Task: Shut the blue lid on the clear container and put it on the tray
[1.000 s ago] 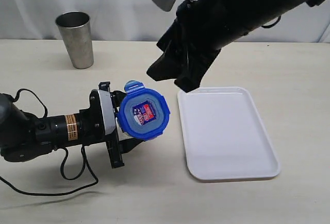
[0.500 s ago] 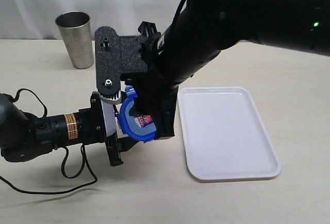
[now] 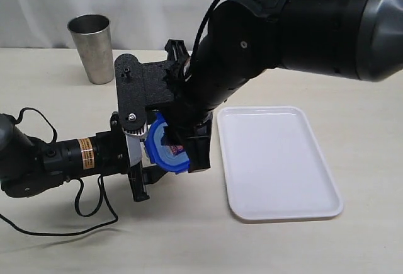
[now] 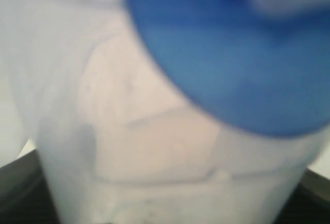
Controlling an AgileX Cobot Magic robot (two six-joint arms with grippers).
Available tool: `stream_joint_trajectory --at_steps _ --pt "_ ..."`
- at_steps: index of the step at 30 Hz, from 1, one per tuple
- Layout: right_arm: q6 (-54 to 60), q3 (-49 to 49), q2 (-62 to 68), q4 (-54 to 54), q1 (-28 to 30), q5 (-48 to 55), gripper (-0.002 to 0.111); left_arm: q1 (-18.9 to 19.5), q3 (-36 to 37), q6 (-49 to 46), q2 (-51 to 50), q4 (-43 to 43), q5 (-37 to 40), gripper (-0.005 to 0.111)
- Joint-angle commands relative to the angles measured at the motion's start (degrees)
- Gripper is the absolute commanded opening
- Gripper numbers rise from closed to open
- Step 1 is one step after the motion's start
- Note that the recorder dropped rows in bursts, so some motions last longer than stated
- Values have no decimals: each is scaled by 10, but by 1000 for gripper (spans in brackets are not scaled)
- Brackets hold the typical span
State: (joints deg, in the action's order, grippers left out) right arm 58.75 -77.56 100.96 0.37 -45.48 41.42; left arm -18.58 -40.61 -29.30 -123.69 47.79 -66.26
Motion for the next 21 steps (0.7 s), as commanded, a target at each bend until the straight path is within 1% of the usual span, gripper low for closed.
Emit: stream_joint_trajectory --at_steps 1,4,8,14,17,21 --pt "-19 2 24 -4 1 59 52 -2 -2 8 2 -1 -21 0" --pt "-29 2 32 -4 1 69 51 -2 -2 8 2 2 -22 0" --pt "-31 2 44 1 1 62 40 -2 -2 10 2 10 -35 0" --pt "-31 2 57 0 0 52 39 -2 -2 26 2 10 -37 0" --pt "-39 2 61 0 0 52 37 -2 -2 40 2 11 -37 0" --pt "-40 2 66 0 0 74 35 -2 -2 43 2 27 -37 0"
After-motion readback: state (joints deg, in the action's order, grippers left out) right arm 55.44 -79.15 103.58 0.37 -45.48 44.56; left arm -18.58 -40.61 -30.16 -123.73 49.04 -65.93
